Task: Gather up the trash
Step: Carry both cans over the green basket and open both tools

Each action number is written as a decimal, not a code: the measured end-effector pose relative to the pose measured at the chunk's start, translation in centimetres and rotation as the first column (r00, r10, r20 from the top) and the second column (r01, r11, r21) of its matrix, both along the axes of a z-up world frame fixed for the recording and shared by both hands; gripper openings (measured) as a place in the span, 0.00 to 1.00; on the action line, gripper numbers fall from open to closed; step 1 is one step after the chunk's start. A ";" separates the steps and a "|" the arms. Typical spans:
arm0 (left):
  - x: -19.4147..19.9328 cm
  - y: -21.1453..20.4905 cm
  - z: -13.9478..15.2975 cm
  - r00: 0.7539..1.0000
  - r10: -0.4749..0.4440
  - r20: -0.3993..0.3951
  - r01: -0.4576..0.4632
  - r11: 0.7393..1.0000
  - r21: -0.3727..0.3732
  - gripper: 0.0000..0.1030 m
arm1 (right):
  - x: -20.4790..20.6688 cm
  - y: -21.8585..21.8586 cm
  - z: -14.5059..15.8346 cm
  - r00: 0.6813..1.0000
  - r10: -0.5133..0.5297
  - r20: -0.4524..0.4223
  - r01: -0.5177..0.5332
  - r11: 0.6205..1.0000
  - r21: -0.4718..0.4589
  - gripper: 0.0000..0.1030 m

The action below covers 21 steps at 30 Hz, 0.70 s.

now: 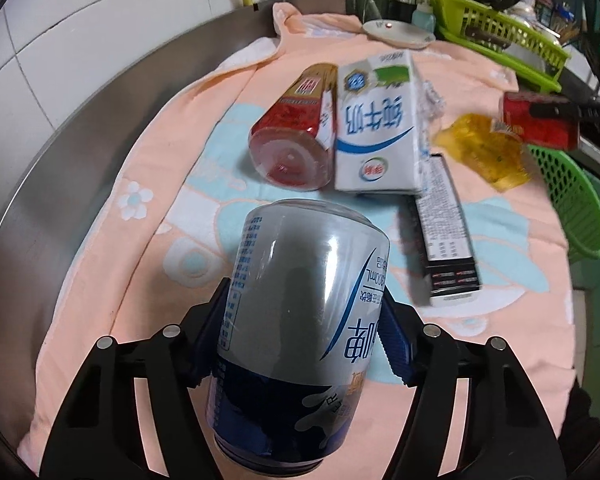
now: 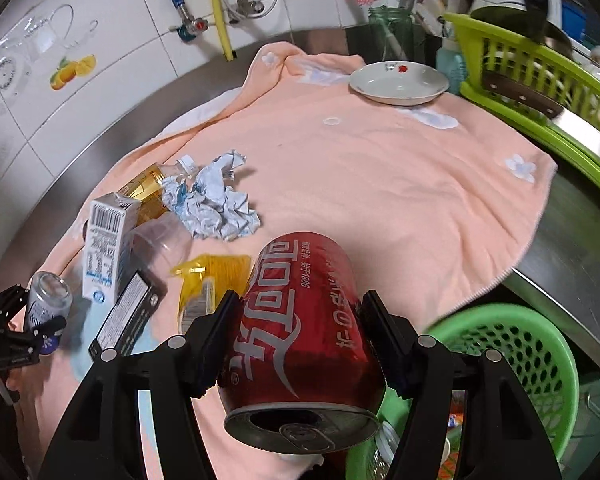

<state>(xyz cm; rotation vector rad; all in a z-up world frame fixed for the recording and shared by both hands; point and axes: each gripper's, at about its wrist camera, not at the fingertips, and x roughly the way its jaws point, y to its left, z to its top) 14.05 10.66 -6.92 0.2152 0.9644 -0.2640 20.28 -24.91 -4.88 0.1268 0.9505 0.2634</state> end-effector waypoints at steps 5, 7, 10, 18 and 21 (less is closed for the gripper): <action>-0.7 -1.3 1.4 1.000 -0.013 0.015 0.014 0.998 -0.053 0.62 | -2.2 -1.7 0.8 0.999 -0.017 0.028 0.017 1.000 0.020 0.60; -1.1 -2.5 2.1 0.999 -0.037 0.031 0.039 0.997 -0.060 0.62 | -3.4 -2.8 1.2 0.998 -0.036 0.043 0.036 0.999 0.011 0.60; -1.4 -4.5 2.9 0.996 -0.079 0.043 0.082 0.993 -0.085 0.61 | -5.2 -4.9 1.1 0.996 -0.078 0.043 0.079 0.997 -0.019 0.60; -1.9 -13.4 4.0 0.971 -0.230 0.061 0.236 0.964 -0.121 0.60 | -9.7 -12.6 -2.6 0.965 -0.262 -0.016 0.257 0.956 -0.141 0.60; -2.0 -16.8 4.1 0.957 -0.282 0.060 0.288 0.948 -0.137 0.60 | -10.7 -14.8 -4.1 0.951 -0.308 -0.034 0.298 0.938 -0.175 0.60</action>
